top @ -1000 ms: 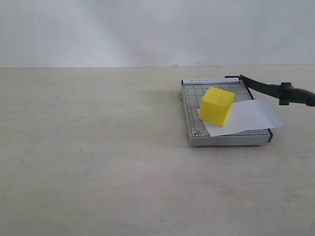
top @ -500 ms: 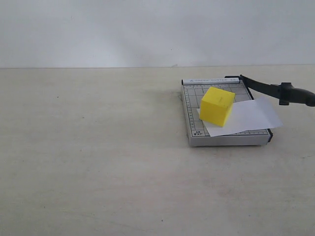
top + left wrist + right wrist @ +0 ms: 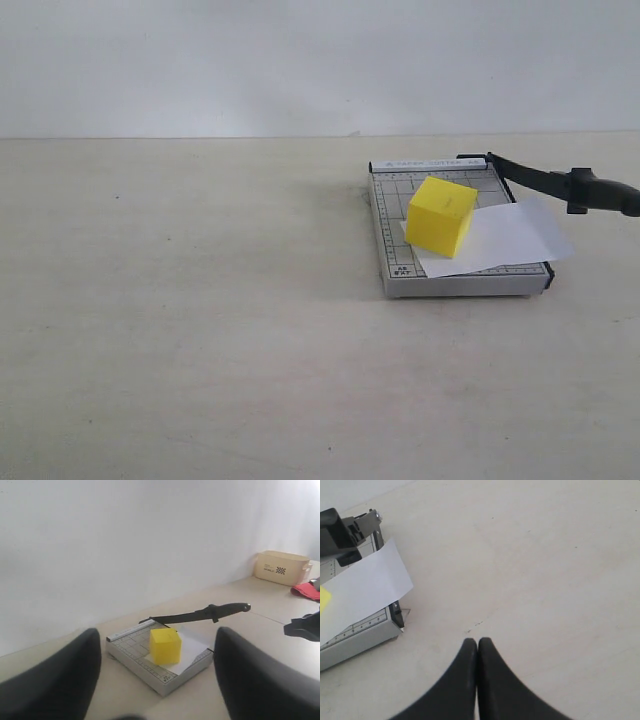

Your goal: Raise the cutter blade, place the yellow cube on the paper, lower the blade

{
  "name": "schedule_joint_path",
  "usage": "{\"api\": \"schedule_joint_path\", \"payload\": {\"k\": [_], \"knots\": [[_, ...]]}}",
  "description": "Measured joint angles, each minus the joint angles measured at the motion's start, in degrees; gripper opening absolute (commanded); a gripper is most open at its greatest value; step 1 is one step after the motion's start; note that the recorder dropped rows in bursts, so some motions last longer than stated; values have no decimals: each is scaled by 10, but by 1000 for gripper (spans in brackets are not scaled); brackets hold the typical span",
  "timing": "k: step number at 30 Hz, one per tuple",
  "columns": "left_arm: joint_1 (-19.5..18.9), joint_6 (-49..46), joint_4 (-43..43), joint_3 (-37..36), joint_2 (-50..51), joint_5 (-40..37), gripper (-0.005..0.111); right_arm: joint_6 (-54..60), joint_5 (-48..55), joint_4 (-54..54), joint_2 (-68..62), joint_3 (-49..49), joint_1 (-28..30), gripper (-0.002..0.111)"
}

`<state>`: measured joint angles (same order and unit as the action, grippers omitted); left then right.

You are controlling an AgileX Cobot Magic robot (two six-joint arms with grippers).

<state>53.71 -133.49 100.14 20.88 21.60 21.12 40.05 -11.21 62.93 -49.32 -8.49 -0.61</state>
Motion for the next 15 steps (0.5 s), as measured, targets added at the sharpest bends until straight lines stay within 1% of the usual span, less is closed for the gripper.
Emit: {"api": "schedule_joint_path", "payload": {"k": [4,8,15], "knots": [[0,0,0,-33,-39,-28,59,17,18,0,0,0,0,0],[0,14,0,-45,-66,-40,59,19,37,1,0,0,0,0],[0,16,0,-53,-70,-41,59,19,44,1,0,0,0,0]]}}
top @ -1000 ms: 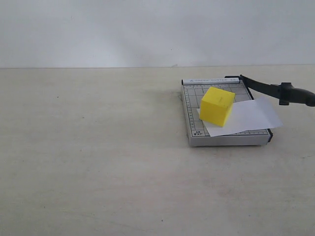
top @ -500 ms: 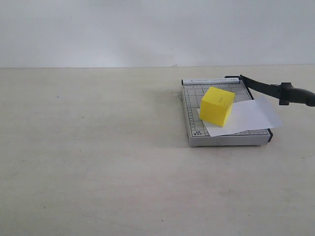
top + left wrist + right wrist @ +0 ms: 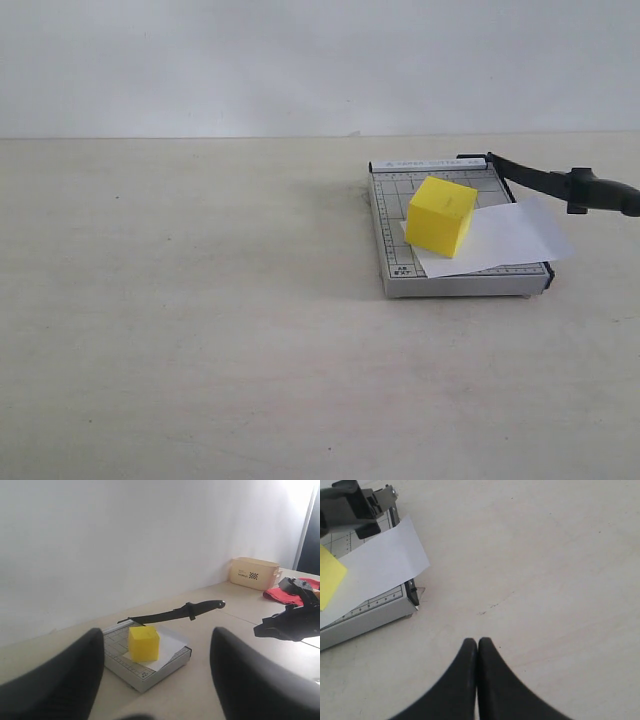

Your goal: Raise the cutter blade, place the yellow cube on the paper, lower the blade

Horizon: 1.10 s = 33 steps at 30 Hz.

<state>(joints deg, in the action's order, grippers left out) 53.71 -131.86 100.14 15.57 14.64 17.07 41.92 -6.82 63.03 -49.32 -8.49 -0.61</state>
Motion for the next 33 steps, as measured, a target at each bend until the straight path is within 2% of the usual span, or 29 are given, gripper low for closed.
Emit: {"api": "schedule_joint_path", "payload": {"k": [10,20,26,33], "knots": [[0,1,0,0,0,0,59,0,1,0,0,0,0,0],[0,-43,0,0,0,92,59,0,0,0,0,0,0,0],[0,-21,-26,0,0,143,59,0,11,0,0,0,0,0],[0,6,-70,0,0,147,59,0,32,0,0,0,0,0]]}}
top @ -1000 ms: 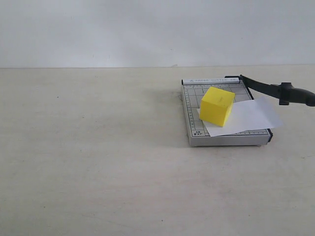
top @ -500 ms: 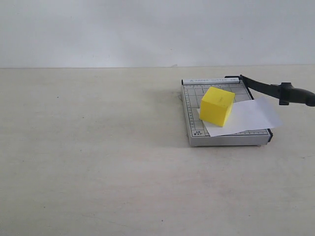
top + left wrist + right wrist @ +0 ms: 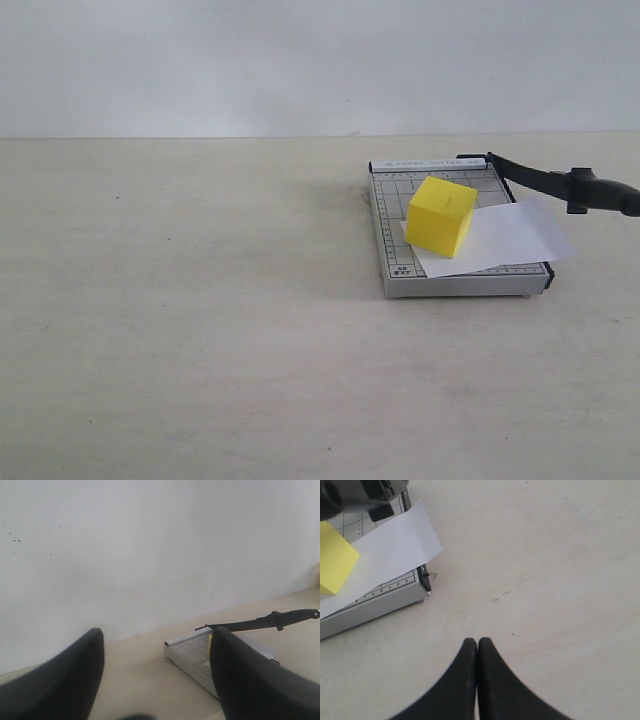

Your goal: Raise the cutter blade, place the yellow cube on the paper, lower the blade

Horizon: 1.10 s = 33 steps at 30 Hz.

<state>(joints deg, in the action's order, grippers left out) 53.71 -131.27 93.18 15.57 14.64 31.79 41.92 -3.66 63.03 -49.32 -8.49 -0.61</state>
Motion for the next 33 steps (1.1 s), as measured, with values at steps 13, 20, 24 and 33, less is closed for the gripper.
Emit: {"api": "schedule_joint_path", "payload": {"k": [13,20,24,33], "knots": [[0,1,-2,0,0,-29,56,1,1,0,0,0,0,0],[0,1,-1,-7,0,-56,52,1,1,0,0,0,0,0],[0,1,32,-26,0,-58,52,1,1,0,0,0,0,0],[0,2,61,-46,0,-60,16,3,1,0,0,0,0,0]]}}
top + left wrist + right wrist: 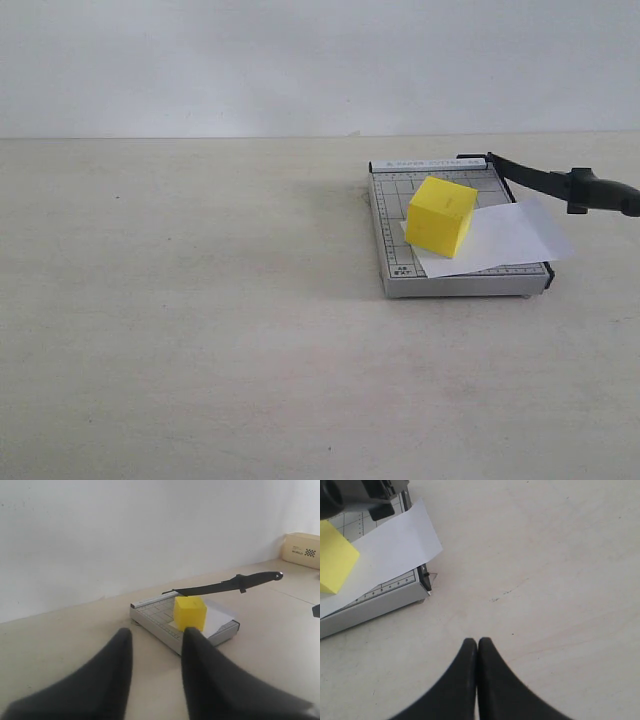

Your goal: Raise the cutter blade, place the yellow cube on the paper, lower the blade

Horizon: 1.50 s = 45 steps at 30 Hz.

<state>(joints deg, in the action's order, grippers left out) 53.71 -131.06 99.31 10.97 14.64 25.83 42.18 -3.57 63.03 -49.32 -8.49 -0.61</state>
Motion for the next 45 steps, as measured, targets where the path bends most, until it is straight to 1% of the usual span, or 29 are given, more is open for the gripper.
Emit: {"api": "schedule_joint_path", "payload": {"k": [2,6,11,26,34,45], "knots": [[0,0,1,-9,0,-9,5,0,0,0,0,0,0,0],[0,0,2,-27,0,-27,4,0,0,0,0,0,0,0],[0,0,3,-44,0,-28,4,0,0,0,0,0,0,0],[0,0,4,-51,0,-28,4,0,0,0,0,0,0,0],[0,0,6,-104,0,-40,4,0,0,0,0,0,0,0],[0,0,6,-105,0,-41,4,0,0,0,0,0,0,0]]}}
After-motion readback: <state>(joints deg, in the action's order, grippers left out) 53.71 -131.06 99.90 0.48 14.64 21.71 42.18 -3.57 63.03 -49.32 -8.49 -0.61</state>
